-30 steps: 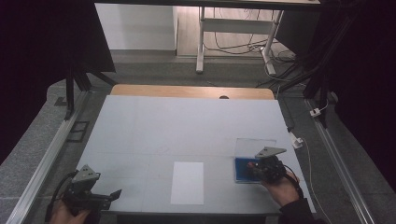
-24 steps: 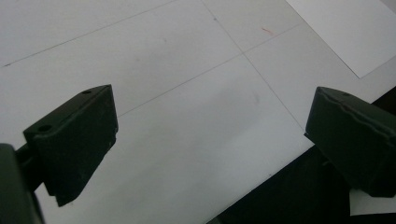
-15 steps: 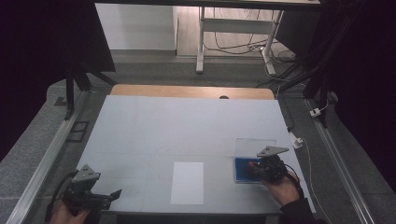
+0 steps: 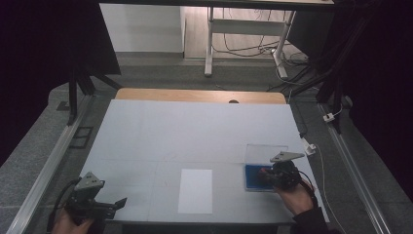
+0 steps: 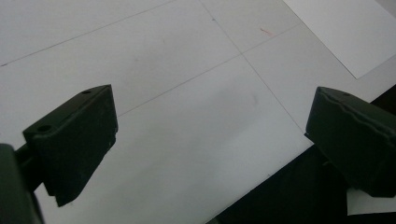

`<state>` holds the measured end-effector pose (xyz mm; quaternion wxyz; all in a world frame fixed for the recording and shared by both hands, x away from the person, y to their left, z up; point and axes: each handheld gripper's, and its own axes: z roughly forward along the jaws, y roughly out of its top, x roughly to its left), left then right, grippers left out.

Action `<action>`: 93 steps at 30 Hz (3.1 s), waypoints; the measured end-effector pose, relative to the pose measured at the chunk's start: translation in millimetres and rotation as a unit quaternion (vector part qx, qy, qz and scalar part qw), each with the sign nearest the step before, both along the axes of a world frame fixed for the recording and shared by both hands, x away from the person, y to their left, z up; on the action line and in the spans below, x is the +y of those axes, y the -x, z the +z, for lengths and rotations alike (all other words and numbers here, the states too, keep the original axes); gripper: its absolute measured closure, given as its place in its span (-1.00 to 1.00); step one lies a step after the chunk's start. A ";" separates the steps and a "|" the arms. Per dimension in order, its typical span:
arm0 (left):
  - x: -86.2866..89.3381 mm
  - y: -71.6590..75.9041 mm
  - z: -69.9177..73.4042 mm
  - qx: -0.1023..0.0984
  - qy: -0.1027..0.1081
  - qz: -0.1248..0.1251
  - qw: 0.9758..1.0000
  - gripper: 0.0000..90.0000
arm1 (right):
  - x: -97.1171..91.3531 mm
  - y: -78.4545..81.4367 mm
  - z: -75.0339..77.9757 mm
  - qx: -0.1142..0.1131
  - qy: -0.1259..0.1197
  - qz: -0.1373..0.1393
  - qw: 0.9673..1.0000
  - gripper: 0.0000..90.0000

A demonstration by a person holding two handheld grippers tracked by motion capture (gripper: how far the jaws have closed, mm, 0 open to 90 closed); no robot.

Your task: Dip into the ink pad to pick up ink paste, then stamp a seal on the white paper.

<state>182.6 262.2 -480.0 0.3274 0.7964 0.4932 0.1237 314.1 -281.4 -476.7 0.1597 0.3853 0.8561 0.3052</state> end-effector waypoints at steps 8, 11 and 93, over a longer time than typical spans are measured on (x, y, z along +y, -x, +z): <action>0.3 0.2 0.1 -0.001 0.001 -0.001 1.000 -0.94 | -4.7 5.0 8.5 -0.014 -0.029 0.000 0.999 0.78; 0.2 0.3 0.1 -0.001 0.001 -0.001 1.000 -0.94 | -6.2 5.7 10.8 -0.015 -0.042 -0.001 0.999 0.78; 3.5 -0.3 0.0 0.002 0.017 0.001 1.000 -0.94 | 89.9 33.4 35.3 0.000 -0.137 0.160 0.978 0.78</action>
